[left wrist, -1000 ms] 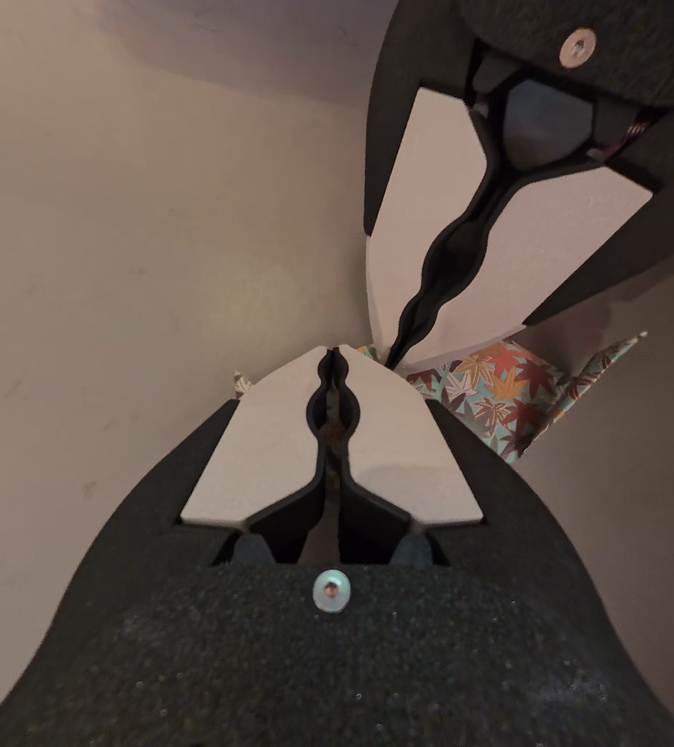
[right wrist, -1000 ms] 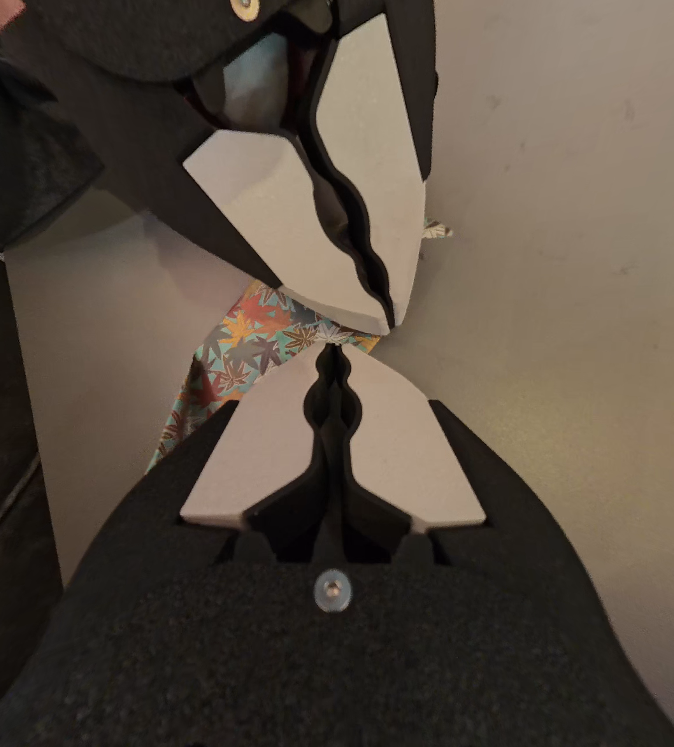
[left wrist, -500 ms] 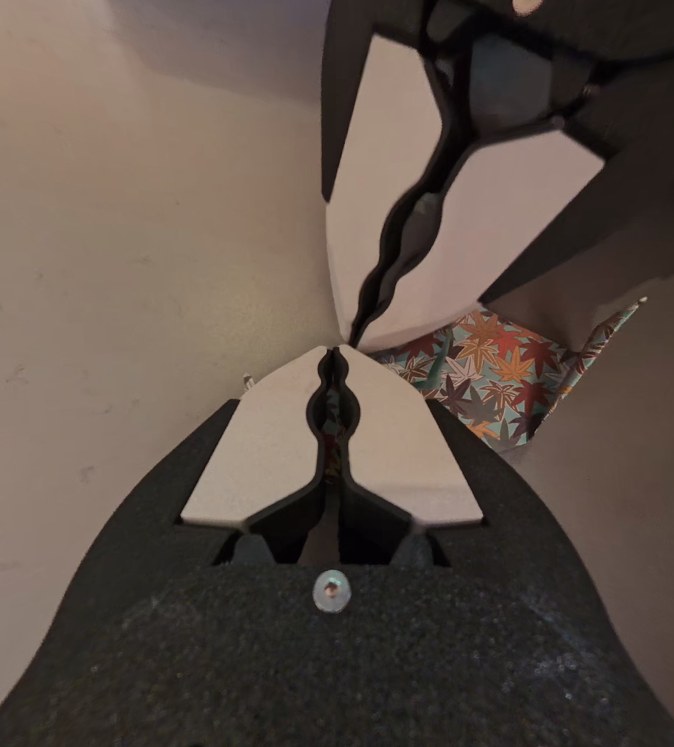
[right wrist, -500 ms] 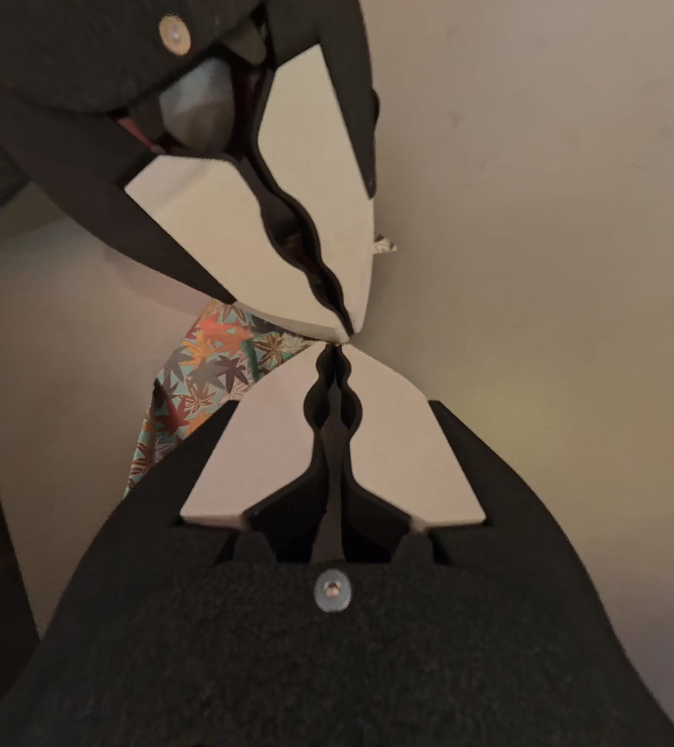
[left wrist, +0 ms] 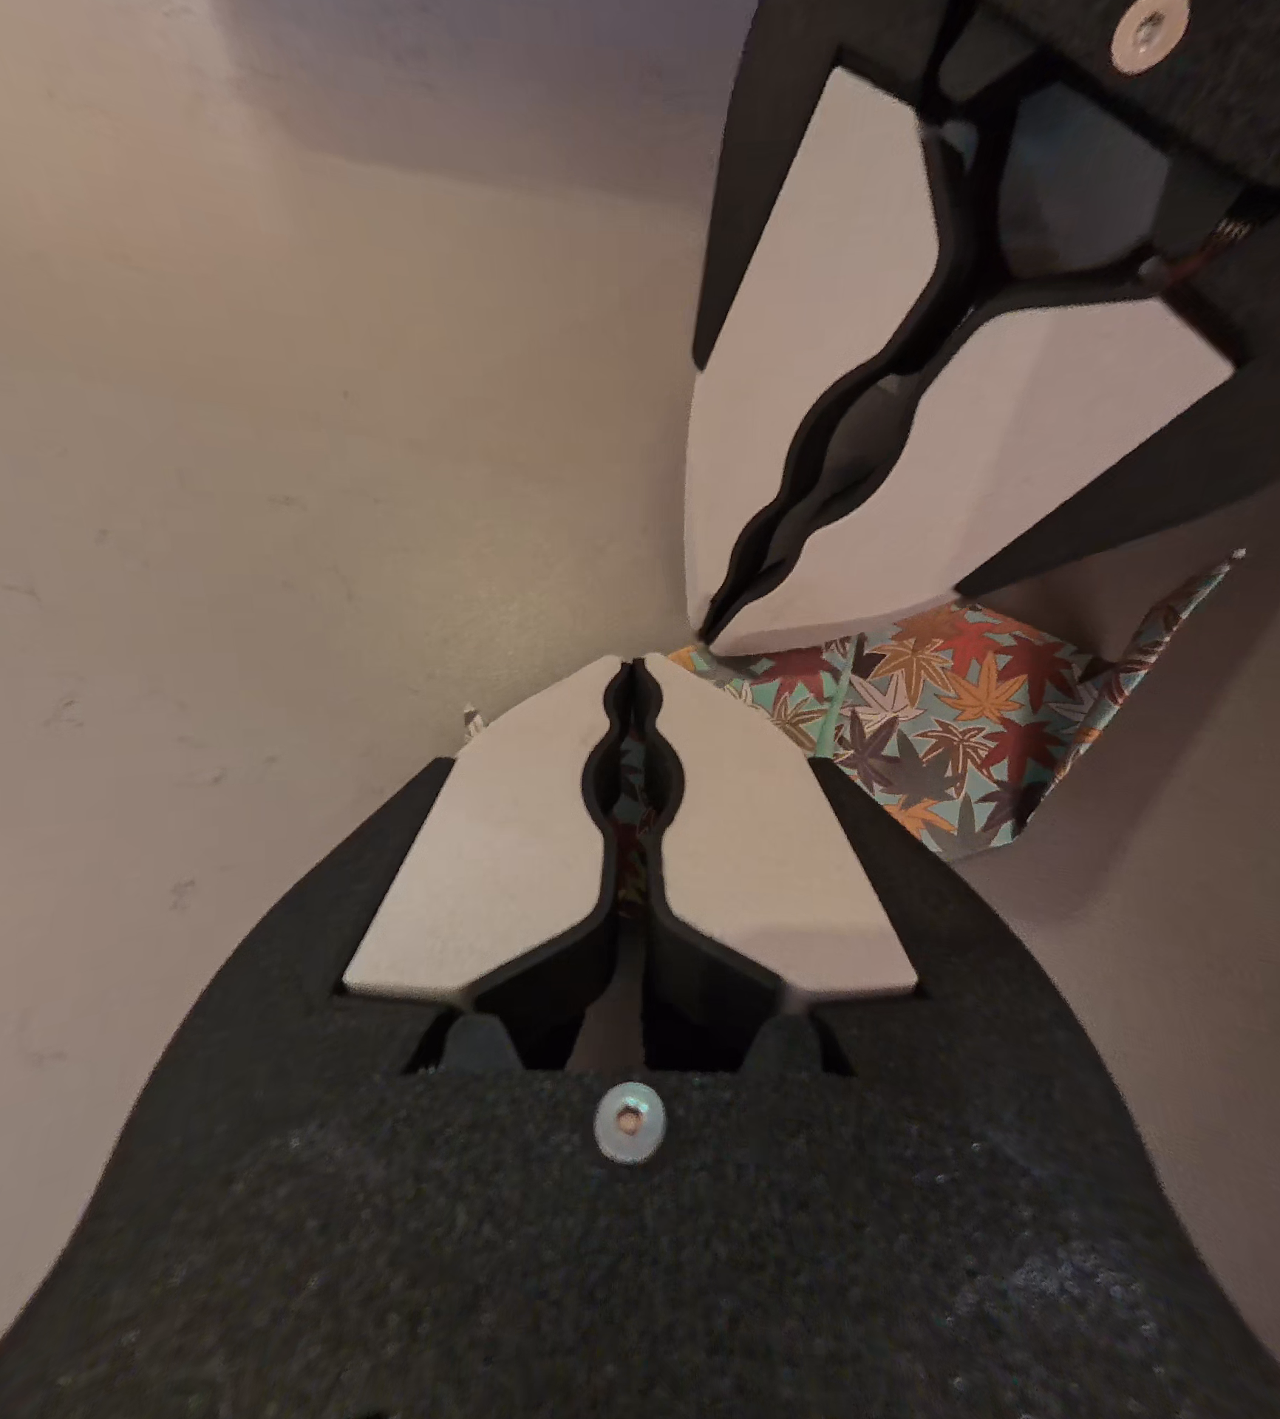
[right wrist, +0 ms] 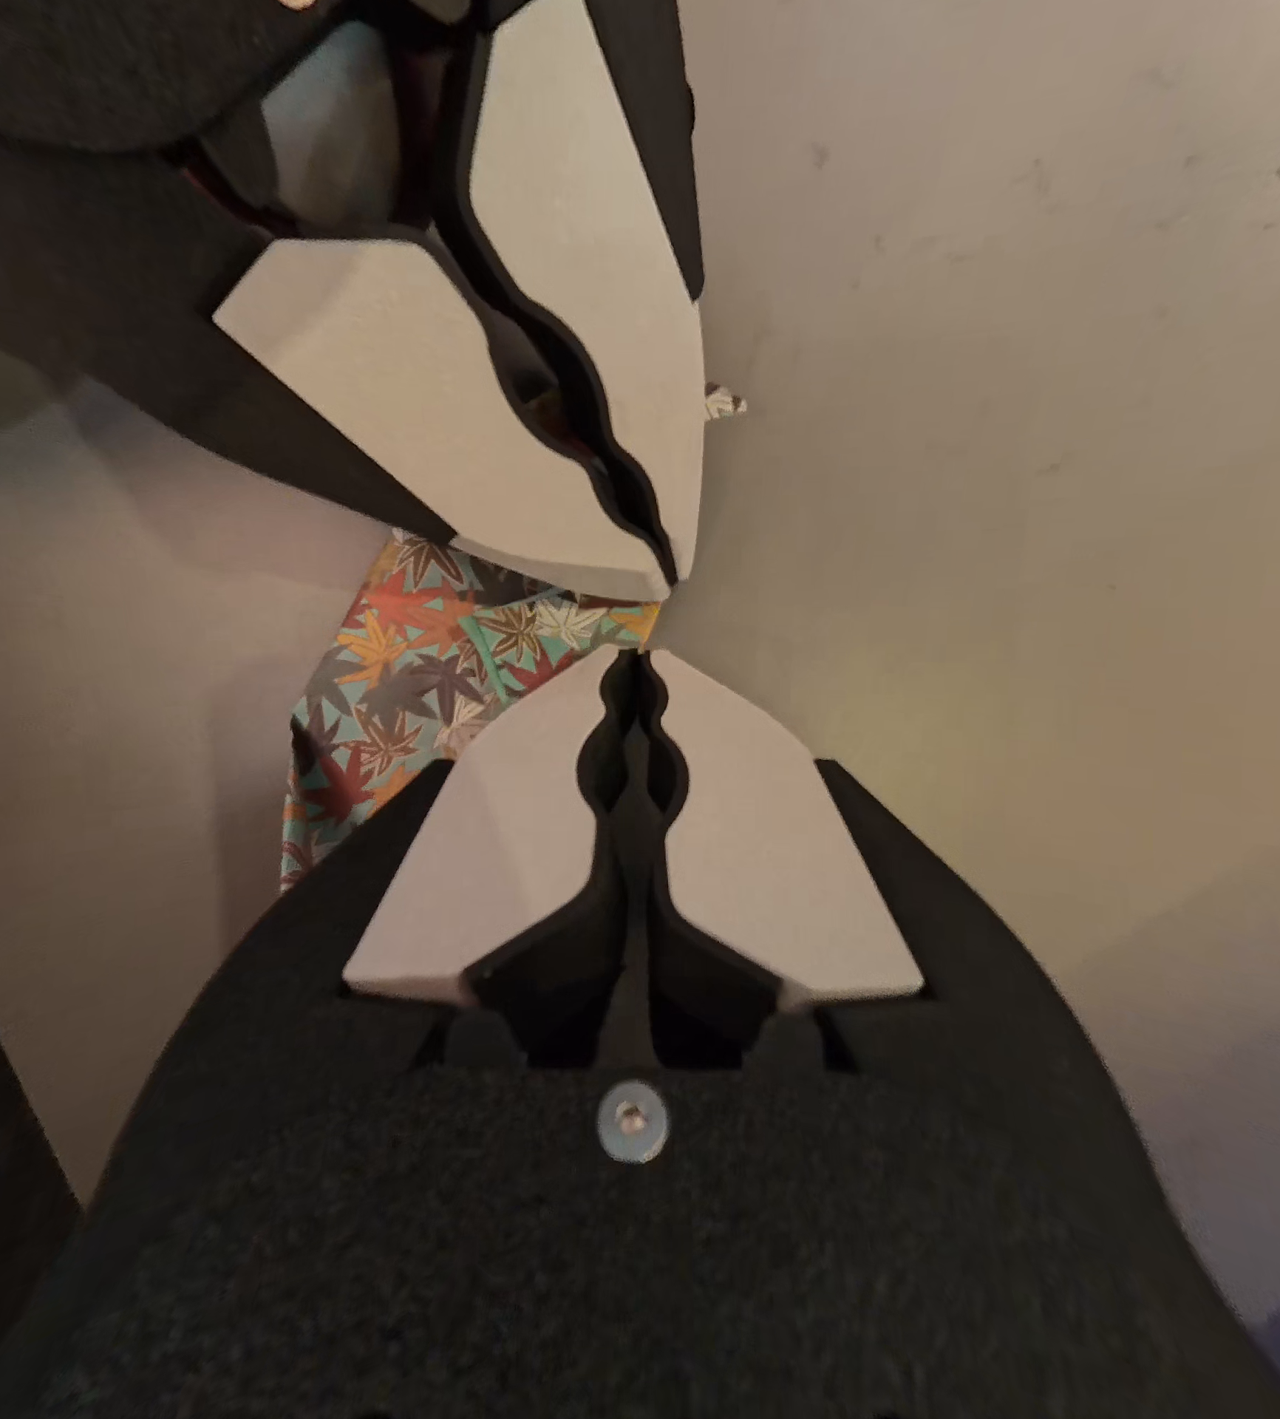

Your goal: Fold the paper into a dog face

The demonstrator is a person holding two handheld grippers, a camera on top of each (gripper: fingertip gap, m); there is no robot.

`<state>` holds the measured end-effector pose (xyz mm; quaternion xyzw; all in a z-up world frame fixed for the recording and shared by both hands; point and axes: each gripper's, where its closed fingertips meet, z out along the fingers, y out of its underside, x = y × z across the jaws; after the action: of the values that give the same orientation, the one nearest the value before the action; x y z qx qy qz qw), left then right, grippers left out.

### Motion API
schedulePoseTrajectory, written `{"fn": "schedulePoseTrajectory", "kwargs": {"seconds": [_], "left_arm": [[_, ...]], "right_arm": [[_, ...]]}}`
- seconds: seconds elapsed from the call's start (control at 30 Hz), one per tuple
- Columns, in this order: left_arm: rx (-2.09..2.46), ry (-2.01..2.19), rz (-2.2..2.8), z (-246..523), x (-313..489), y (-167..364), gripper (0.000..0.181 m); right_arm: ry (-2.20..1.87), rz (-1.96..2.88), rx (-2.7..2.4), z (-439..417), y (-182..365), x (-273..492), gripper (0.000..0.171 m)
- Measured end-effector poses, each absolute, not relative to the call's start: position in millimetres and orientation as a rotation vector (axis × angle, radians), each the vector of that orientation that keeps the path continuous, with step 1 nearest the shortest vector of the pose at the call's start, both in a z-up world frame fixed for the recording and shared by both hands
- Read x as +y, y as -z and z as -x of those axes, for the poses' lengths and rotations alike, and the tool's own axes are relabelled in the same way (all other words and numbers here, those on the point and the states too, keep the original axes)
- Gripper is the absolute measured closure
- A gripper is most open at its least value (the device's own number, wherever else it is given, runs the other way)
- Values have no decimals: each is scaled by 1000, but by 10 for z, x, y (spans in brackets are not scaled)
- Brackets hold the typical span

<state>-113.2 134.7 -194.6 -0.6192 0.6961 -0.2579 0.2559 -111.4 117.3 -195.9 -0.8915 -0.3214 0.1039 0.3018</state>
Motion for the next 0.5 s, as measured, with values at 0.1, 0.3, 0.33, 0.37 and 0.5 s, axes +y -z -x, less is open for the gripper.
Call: {"fn": "schedulePoseTrajectory", "kwargs": {"seconds": [0.1,0.3,0.33,0.37,0.5], "left_arm": [[1888,701,1683,1133,1346,1946,181],[1888,681,1681,1133,1348,1948,181],[1888,681,1682,1133,1348,1948,181],[1888,681,1683,1133,1347,1948,181],[1888,678,1684,1134,1347,1948,181]], "right_arm": [[-265,2381,-832,1090,1960,1136,171],[-210,2409,-823,1051,1963,1057,171],[-197,2411,-828,1044,1963,1040,171],[-184,2413,-830,1037,1963,1023,171],[-144,2424,-838,1017,1963,956,171]]}}
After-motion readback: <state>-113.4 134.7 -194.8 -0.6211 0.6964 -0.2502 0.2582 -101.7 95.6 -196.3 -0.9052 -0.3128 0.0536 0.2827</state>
